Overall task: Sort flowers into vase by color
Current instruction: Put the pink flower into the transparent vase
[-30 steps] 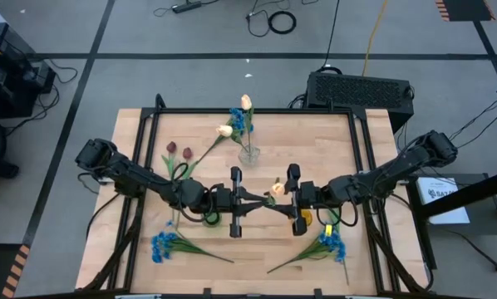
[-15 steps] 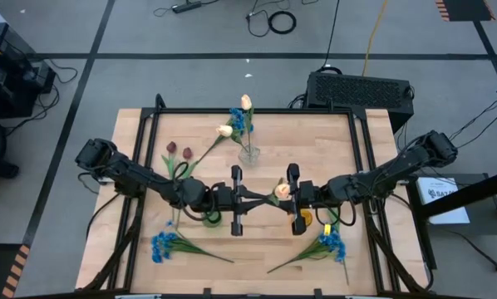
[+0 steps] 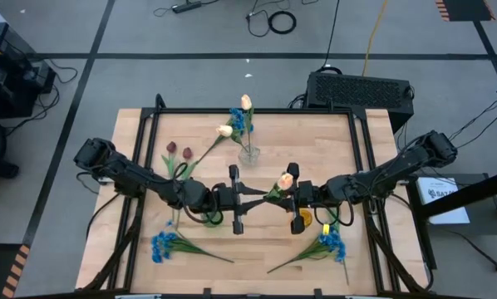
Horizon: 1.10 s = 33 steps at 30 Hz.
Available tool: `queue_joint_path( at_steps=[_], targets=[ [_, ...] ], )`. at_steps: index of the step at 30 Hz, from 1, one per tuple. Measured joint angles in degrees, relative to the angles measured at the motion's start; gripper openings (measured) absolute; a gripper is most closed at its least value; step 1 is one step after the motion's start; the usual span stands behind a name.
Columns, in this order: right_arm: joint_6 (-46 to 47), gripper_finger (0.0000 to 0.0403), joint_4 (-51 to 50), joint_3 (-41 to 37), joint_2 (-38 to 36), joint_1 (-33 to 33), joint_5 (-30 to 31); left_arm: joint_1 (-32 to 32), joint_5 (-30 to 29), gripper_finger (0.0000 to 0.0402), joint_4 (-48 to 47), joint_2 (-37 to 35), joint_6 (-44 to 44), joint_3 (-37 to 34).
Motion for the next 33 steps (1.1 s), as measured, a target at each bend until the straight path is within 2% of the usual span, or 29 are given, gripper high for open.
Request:
queue_joint_path(
  at_steps=[7,10,17,21,27,30,33],
  targets=[
    [0.77,0.0001,-2.43,0.0,-2.32,0.07,0.11,-3.1,-6.02,0.0203,-15.97,-6.7,-3.03,-0.08],
    [1.26,0.0001,-4.04,0.0,-3.92,0.04,0.15,-5.63,-9.85,0.0232,-25.06,-10.21,-6.0,-0.07],
    [-0.02,0.0,-4.87,0.0,-5.99,0.15,2.61,-11.47,-12.68,0.024,-42.76,-17.04,-16.93,-0.07],
    [-4.04,0.0,-3.68,0.0,-6.45,-0.52,7.45,-14.95,-17.36,0.024,-50.36,-19.22,-20.94,-0.07],
    [-8.65,0.0,1.0,0.0,-6.6,-5.84,7.52,-20.45,-28.88,0.024,-61.79,-20.9,-25.52,-0.13],
    [-9.06,0.0,1.14,0.0,-6.6,-9.41,7.48,-22.08,-31.4,0.024,-65.81,-21.35,-27.41,-0.13],
    [-8.37,0.0,1.12,0.0,-6.58,-12.48,7.11,-22.42,-32.08,0.0239,-65.79,-21.61,-27.12,-1.26]
  ],
)
